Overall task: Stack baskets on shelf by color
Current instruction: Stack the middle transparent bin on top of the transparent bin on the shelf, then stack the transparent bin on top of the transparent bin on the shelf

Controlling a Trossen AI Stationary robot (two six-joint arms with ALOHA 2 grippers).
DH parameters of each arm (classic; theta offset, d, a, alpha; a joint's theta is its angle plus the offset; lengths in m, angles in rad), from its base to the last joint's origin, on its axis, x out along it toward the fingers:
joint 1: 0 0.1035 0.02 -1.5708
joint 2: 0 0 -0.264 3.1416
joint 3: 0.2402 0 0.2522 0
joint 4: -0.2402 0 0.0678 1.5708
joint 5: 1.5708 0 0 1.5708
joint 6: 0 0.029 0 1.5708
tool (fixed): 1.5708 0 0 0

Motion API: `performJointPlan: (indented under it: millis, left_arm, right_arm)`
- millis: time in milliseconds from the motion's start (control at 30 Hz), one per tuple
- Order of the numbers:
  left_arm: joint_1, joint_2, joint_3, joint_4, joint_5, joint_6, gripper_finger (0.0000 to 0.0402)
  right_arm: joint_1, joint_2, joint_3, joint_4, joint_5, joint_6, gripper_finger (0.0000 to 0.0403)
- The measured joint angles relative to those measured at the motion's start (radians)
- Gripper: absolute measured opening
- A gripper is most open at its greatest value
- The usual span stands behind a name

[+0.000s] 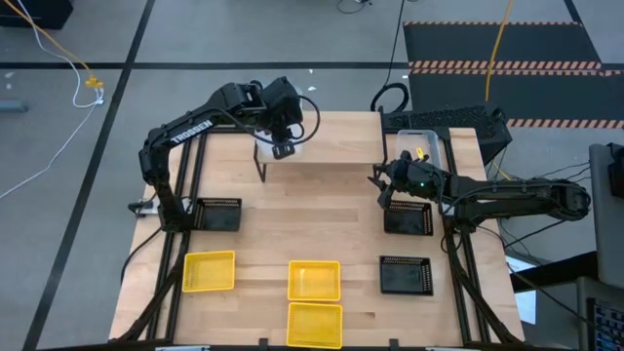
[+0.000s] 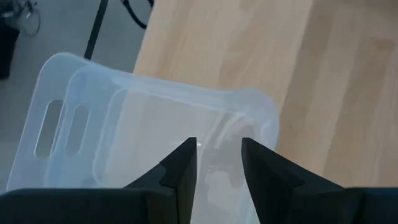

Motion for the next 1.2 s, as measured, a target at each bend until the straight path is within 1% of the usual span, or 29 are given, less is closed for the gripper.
performJointPlan:
  millis: [167,267,333,400,533,600,667,733,800,900,967,1033,1100,1133,1200]
  left_arm:
    - [0.021,-0.005,-0.001,0.045,0.001,-0.042,0.0131]
    - [0.022,-0.013,-0.001,0.144,0.0,-0.02,0.0131]
    - [0.013,-0.013,-0.001,0.212,0.012,0.021,0.0131]
    - [-0.002,-0.009,-0.001,0.285,0.055,0.069,0.0131]
    - [-0.04,0.039,0.001,0.469,0.2,0.133,0.0131]
    - [-0.064,0.073,0.0,0.567,0.256,0.155,0.0131]
    - [-0.081,0.108,0.0,0.644,0.291,0.178,0.0131]
    - [-0.098,0.143,0.0,0.699,0.301,0.196,0.0131]
    - [-0.109,0.175,0.0,0.726,0.3,0.204,0.0131]
    - [-0.115,0.221,-0.001,0.754,0.302,0.205,0.0131]
    - [-0.115,0.246,-0.001,0.805,0.34,0.188,0.0131]
    - [-0.114,0.28,0.0,0.899,0.395,0.16,0.0131]
    - [-0.114,0.319,0.0,0.976,0.426,0.146,0.0131]
    - [-0.115,0.339,0.0,1.02,0.427,0.14,0.0131]
    - [-0.117,0.376,-0.001,1.09,0.427,0.127,0.0131]
  right_arm:
    - [0.007,-0.001,0.0,-0.005,0.0,0.0,0.0169]
    - [0.027,-0.013,0.0,-0.001,0.001,-0.013,0.0169]
    - [0.043,-0.034,0.0,0.002,0.001,-0.016,0.0169]
    - [0.056,-0.063,0.0,0.001,0.002,-0.014,0.0169]
    - [0.093,-0.15,0.0,0.0,0.017,-0.003,0.0169]
    - [0.127,-0.207,0.0,-0.012,0.079,-0.003,0.0169]
    - [0.158,-0.267,0.0,-0.056,0.176,-0.009,0.0169]
    - [0.172,-0.325,0.0,-0.123,0.278,-0.021,0.0169]
    - [0.172,-0.37,0.0,-0.197,0.339,-0.013,0.0169]
    - [0.159,-0.405,0.008,-0.317,0.35,0.059,0.0169]
    - [0.156,-0.408,0.008,-0.398,0.343,0.126,0.0169]
    - [0.156,-0.409,0.008,-0.466,0.345,0.186,0.0169]
    - [0.156,-0.41,0.016,-0.531,0.353,0.225,0.0169]
    - [0.156,-0.41,0.026,-0.555,0.384,0.229,0.0169]
    - [0.156,-0.41,0.056,-0.61,0.483,0.234,0.0169]
